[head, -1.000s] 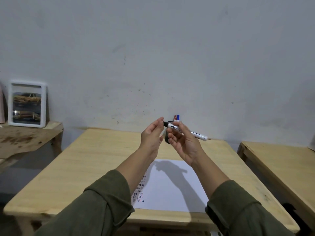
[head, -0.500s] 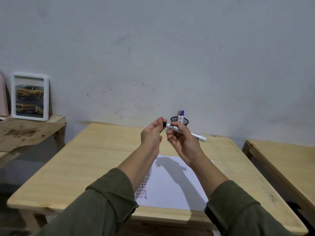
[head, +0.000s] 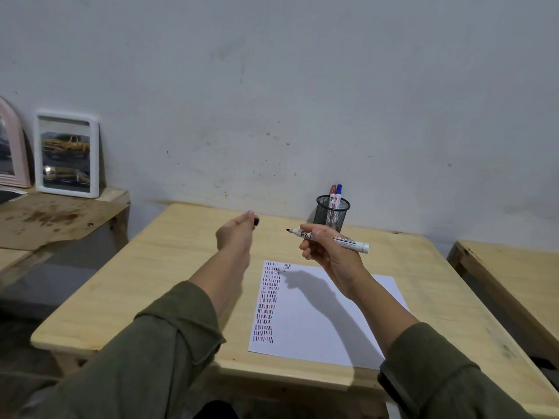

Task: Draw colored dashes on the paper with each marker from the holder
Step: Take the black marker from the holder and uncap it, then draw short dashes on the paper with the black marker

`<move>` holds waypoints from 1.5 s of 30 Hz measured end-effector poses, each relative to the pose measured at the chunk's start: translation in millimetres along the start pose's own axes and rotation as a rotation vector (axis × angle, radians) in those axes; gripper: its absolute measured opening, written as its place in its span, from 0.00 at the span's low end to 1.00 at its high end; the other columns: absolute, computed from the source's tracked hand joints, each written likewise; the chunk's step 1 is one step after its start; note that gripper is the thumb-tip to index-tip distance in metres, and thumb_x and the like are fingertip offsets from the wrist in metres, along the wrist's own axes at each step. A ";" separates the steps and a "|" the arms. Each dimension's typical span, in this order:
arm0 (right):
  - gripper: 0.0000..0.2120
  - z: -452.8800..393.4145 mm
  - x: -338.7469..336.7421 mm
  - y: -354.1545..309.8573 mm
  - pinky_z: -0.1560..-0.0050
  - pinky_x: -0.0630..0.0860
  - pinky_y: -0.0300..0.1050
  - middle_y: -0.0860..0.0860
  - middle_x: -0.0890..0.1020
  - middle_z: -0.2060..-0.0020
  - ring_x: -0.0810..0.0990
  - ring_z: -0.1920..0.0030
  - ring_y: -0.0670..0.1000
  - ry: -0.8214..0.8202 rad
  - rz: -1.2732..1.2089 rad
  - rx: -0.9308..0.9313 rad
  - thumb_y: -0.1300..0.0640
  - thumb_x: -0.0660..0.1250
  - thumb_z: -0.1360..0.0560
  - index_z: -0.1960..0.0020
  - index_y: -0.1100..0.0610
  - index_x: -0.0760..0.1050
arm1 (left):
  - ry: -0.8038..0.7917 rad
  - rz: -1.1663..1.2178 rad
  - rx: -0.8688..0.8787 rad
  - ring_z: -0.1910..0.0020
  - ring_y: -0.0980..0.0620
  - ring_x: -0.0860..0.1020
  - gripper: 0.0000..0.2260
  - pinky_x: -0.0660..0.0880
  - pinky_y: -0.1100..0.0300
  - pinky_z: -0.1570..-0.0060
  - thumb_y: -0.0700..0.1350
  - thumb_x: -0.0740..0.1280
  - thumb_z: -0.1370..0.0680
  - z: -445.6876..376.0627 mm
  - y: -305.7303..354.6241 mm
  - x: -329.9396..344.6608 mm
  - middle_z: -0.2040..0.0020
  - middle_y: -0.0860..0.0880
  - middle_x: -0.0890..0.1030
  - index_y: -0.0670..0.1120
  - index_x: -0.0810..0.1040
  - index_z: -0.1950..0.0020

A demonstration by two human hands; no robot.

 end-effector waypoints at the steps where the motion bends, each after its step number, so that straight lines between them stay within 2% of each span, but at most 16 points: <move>1: 0.08 0.4 -3.5 2.4 0.60 0.76 0.40 0.56 0.78 0.66 0.75 0.67 0.50 0.009 0.031 0.015 0.64 0.59 0.22 0.48 0.59 0.76 | -0.010 -0.082 0.040 0.53 0.53 0.80 0.07 0.77 0.62 0.63 0.49 0.68 0.25 -4.0 0.3 -7.3 0.49 0.48 0.83 0.48 0.82 0.52; 4: 0.06 0.3 -10.0 14.3 0.65 0.74 0.40 0.55 0.78 0.69 0.74 0.68 0.51 0.043 0.062 0.056 0.67 0.61 0.23 0.52 0.57 0.73 | -0.051 -0.358 0.172 0.66 0.57 0.75 0.05 0.69 0.75 0.78 0.44 0.68 0.25 1.2 -6.8 -17.6 0.56 0.48 0.82 0.45 0.82 0.52; 6: 0.06 1.0 -10.9 24.2 0.66 0.72 0.39 0.53 0.77 0.70 0.72 0.69 0.50 0.055 0.061 0.070 0.68 0.64 0.25 0.56 0.58 0.75 | -0.081 -0.477 0.223 0.68 0.58 0.77 0.02 0.74 0.74 0.71 0.42 0.70 0.26 3.9 -20.9 -20.8 0.57 0.47 0.84 0.46 0.82 0.55; 8: 0.06 2.9 -11.9 35.0 0.66 0.69 0.39 0.52 0.76 0.70 0.71 0.70 0.48 0.064 0.052 0.091 0.68 0.67 0.28 0.58 0.58 0.77 | -0.116 -0.576 0.237 0.67 0.57 0.80 0.01 0.81 0.61 0.57 0.42 0.71 0.27 5.6 -34.4 -23.4 0.57 0.47 0.85 0.48 0.81 0.58; 9: 0.07 3.8 -12.8 40.4 0.65 0.68 0.39 0.52 0.75 0.70 0.71 0.70 0.48 0.069 0.046 0.103 0.68 0.67 0.29 0.59 0.58 0.78 | -0.135 -0.624 0.237 0.65 0.57 0.82 0.02 0.81 0.57 0.52 0.43 0.71 0.28 6.0 -40.2 -23.5 0.58 0.48 0.85 0.50 0.81 0.59; 11: 0.09 5.2 -14.8 49.2 0.65 0.66 0.39 0.51 0.74 0.71 0.69 0.70 0.47 0.082 0.033 0.126 0.70 0.66 0.28 0.59 0.57 0.79 | -0.142 -0.723 0.270 0.59 0.54 0.83 0.01 0.78 0.55 0.47 0.45 0.71 0.28 5.7 -46.2 -23.8 0.59 0.51 0.85 0.51 0.82 0.58; 14: 0.08 6.8 -15.3 57.6 0.66 0.66 0.37 0.48 0.75 0.73 0.69 0.70 0.46 0.103 0.010 0.154 0.69 0.66 0.28 0.59 0.58 0.78 | -0.133 -0.824 0.336 0.50 0.53 0.82 0.04 0.74 0.58 0.45 0.48 0.70 0.27 7.1 -47.8 -23.7 0.55 0.51 0.86 0.50 0.83 0.54; 17: 0.06 6.5 -16.2 63.0 0.67 0.66 0.36 0.49 0.75 0.72 0.69 0.70 0.46 0.124 -0.013 0.168 0.63 0.66 0.25 0.61 0.58 0.77 | -0.152 -0.853 0.339 0.44 0.53 0.80 0.10 0.71 0.54 0.39 0.50 0.70 0.27 6.1 -51.4 -23.8 0.49 0.52 0.85 0.51 0.81 0.47; 21: 0.08 5.7 -20.1 70.9 0.71 0.65 0.36 0.50 0.72 0.73 0.68 0.76 0.45 0.161 0.033 0.214 0.54 0.63 0.23 0.58 0.57 0.75 | -0.181 -0.966 0.381 0.33 0.50 0.70 0.26 0.62 0.52 0.34 0.56 0.69 0.28 8.6 -58.3 -22.3 0.36 0.52 0.78 0.51 0.70 0.32; 25: 0.11 6.8 -25.9 76.2 0.76 0.66 0.37 0.50 0.74 0.78 0.69 0.79 0.46 0.205 0.039 0.259 0.49 0.62 0.23 0.53 0.56 0.75 | -0.145 -1.188 0.411 0.28 0.48 0.62 0.36 0.58 0.50 0.31 0.64 0.66 0.30 16.2 -66.2 -26.3 0.29 0.49 0.70 0.49 0.63 0.27; 29: 0.19 6.0 -32.4 80.8 0.75 0.66 0.38 0.52 0.74 0.78 0.70 0.79 0.47 0.248 0.009 0.318 0.43 0.60 0.24 0.53 0.58 0.77 | -0.126 -1.252 0.429 0.25 0.48 0.58 0.39 0.55 0.50 0.29 0.67 0.64 0.30 19.0 -69.7 -29.4 0.26 0.49 0.65 0.47 0.61 0.26; 31: 0.16 4.0 -33.5 82.1 0.77 0.66 0.35 0.51 0.74 0.78 0.70 0.79 0.46 0.259 -0.042 0.329 0.46 0.60 0.23 0.54 0.59 0.76 | -0.116 -1.256 0.432 0.25 0.49 0.57 0.39 0.54 0.51 0.28 0.66 0.64 0.30 19.9 -69.4 -29.3 0.25 0.49 0.64 0.46 0.61 0.26; 33: 0.10 0.4 -35.4 81.2 0.78 0.67 0.34 0.50 0.75 0.78 0.72 0.79 0.46 0.270 -0.038 0.310 0.53 0.63 0.23 0.57 0.59 0.75 | -0.113 -1.271 0.429 0.24 0.49 0.56 0.39 0.53 0.51 0.28 0.66 0.63 0.30 20.5 -69.3 -29.2 0.25 0.49 0.63 0.46 0.61 0.26; 36: 0.03 -2.4 -43.1 81.7 0.77 0.66 0.33 0.50 0.76 0.77 0.71 0.77 0.45 0.325 -0.001 0.279 0.62 0.66 0.27 0.59 0.59 0.76 | -0.120 -1.291 0.427 0.24 0.50 0.55 0.38 0.53 0.51 0.28 0.67 0.63 0.29 20.6 -69.7 -28.8 0.24 0.50 0.61 0.46 0.62 0.26; 40: 0.06 -8.1 -51.6 85.9 0.75 0.64 0.32 0.48 0.72 0.78 0.68 0.77 0.43 0.391 -0.028 0.250 0.69 0.67 0.29 0.57 0.61 0.78 | -0.118 -1.289 0.430 0.24 0.51 0.55 0.38 0.52 0.52 0.28 0.66 0.63 0.29 21.3 -69.2 -28.9 0.24 0.50 0.62 0.46 0.63 0.26; 45: 0.08 -13.4 -56.8 94.3 0.79 0.56 0.34 0.48 0.67 0.79 0.62 0.78 0.45 0.404 0.019 0.282 0.70 0.65 0.30 0.62 0.58 0.77 | -0.114 -1.285 0.438 0.25 0.51 0.56 0.38 0.53 0.52 0.28 0.66 0.64 0.30 21.7 -67.8 -28.5 0.24 0.50 0.62 0.46 0.64 0.27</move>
Point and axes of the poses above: each hand's wrist, its own z-axis away from the middle knuckle, its own x-axis out of the palm, y = z × x, the point moved 9 cm from there along -z, towards the middle knuckle
